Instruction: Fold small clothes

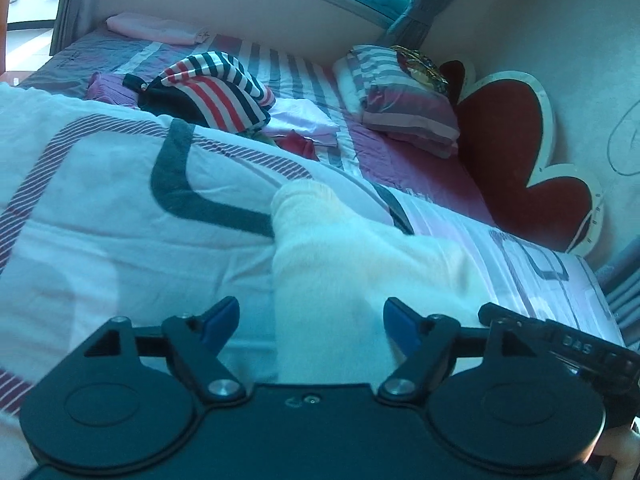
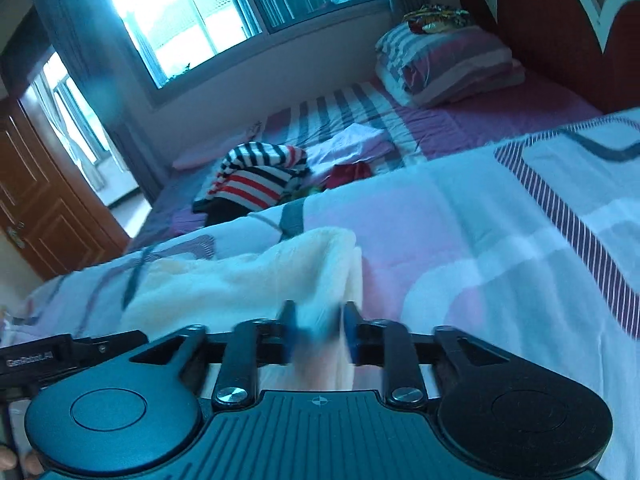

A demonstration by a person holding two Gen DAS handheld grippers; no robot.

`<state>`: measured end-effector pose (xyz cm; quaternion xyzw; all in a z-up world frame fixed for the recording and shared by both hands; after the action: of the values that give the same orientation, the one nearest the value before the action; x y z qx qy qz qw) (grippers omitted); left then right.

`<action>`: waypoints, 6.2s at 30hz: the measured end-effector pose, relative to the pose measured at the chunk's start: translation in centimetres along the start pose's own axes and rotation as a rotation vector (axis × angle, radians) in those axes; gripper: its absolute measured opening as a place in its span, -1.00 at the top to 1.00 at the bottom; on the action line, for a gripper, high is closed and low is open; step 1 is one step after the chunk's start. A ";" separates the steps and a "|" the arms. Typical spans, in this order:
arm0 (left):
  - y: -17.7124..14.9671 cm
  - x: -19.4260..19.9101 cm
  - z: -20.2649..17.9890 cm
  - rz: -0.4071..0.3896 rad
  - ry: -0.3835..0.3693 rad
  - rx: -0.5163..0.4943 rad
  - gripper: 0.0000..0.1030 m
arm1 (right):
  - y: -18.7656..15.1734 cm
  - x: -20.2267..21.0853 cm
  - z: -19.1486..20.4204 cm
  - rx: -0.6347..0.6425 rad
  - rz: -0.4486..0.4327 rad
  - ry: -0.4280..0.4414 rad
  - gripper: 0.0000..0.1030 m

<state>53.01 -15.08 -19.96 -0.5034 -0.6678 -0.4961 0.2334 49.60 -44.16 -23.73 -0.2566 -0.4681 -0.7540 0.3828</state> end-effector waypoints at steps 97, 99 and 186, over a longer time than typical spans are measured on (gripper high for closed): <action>-8.9 17.7 7.8 -0.120 -0.031 -0.060 0.56 | -9.1 4.8 21.4 0.066 0.002 0.290 0.48; -10.0 18.7 10.0 -0.123 -0.019 -0.045 0.55 | -10.4 3.8 23.8 0.081 0.015 0.304 0.48; -12.0 15.7 14.0 -0.057 0.211 0.005 -0.34 | -14.1 -3.7 25.8 0.153 0.157 0.032 0.77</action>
<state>38.80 4.38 -17.97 -0.4287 -0.6547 -0.5511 0.2896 40.97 -15.82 -22.55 -0.2505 -0.4967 -0.6878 0.4663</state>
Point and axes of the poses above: each gripper's, at about its wrist camera, not at the fingertips, and x roughly against the way its jaws point, z to its left, y to its top, the point moved 1 cm from there along -x, roughly the way its jaws point, and after that the axes turned 13 degrees about z, right-handed, at the moved point
